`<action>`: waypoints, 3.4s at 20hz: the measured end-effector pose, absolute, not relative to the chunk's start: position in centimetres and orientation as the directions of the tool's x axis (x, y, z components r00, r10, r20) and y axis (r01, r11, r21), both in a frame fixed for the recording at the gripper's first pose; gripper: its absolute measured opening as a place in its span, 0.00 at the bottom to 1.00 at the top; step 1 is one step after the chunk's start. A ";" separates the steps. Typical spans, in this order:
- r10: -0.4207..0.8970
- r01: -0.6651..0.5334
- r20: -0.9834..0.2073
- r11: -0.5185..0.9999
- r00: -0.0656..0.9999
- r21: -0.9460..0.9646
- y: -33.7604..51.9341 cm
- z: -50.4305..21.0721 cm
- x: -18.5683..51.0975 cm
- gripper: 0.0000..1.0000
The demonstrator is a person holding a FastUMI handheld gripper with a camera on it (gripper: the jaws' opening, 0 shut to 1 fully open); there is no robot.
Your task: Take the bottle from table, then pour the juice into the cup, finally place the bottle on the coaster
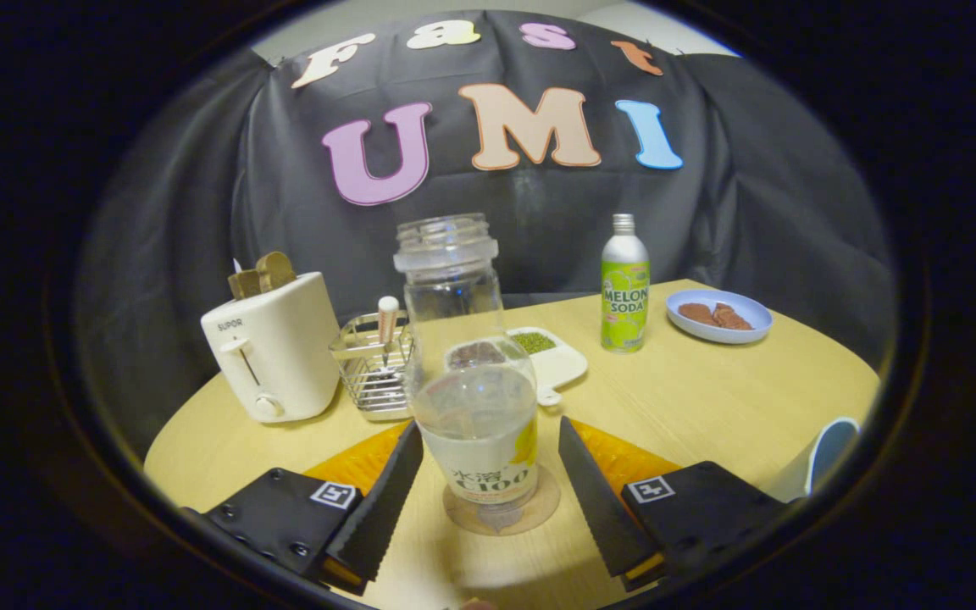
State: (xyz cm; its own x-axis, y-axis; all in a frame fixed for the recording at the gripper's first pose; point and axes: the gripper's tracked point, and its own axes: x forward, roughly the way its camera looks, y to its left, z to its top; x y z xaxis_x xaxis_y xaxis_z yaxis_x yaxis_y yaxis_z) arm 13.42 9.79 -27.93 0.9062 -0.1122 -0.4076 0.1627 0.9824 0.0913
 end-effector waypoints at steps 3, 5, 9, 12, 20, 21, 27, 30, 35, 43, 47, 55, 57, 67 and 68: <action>-0.107 0.152 -0.389 0.985 0.915 0.088 9.8 -26.6 12.7 0.99; -0.096 0.139 -0.370 0.986 0.924 0.090 9.9 -25.3 12.1 0.99; -0.082 0.121 -0.333 0.988 0.939 0.099 10.1 -22.3 10.9 0.99; -0.074 0.114 -0.299 0.986 0.951 0.118 10.0 -19.5 10.4 0.99; -0.040 0.066 -0.216 0.991 0.976 0.113 9.9 -12.1 8.0 0.99; -0.037 0.061 -0.202 0.992 0.979 0.114 9.9 -11.2 7.6 0.99; -0.038 0.054 -0.130 0.991 0.991 0.125 9.3 -6.4 5.1 0.99; -0.027 0.039 -0.104 0.993 0.994 0.116 9.2 -4.5 4.1 0.99; -0.010 0.020 -0.090 0.994 0.996 0.109 9.4 -3.6 2.2 0.99; 0.024 -0.017 -0.067 0.995 0.997 0.099 10.8 -2.0 1.1 0.99; 0.037 -0.032 -0.053 0.994 0.998 0.105 11.4 -1.5 0.9 0.99; 0.044 -0.040 -0.037 0.994 0.998 0.099 12.1 -0.8 -0.1 0.99; 0.048 -0.045 -0.036 0.994 0.998 0.102 12.3 -0.7 -0.4 0.99; 0.058 -0.056 -0.019 0.994 0.998 0.097 12.8 0.3 -1.3 0.99; 0.060 -0.059 -0.017 0.994 0.998 0.097 12.9 0.4 -1.5 0.99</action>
State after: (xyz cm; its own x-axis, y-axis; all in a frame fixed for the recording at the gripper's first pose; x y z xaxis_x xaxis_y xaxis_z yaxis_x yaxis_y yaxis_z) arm -1.46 12.90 0.42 0.9980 0.0605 -0.0173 -0.0585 0.9936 0.0970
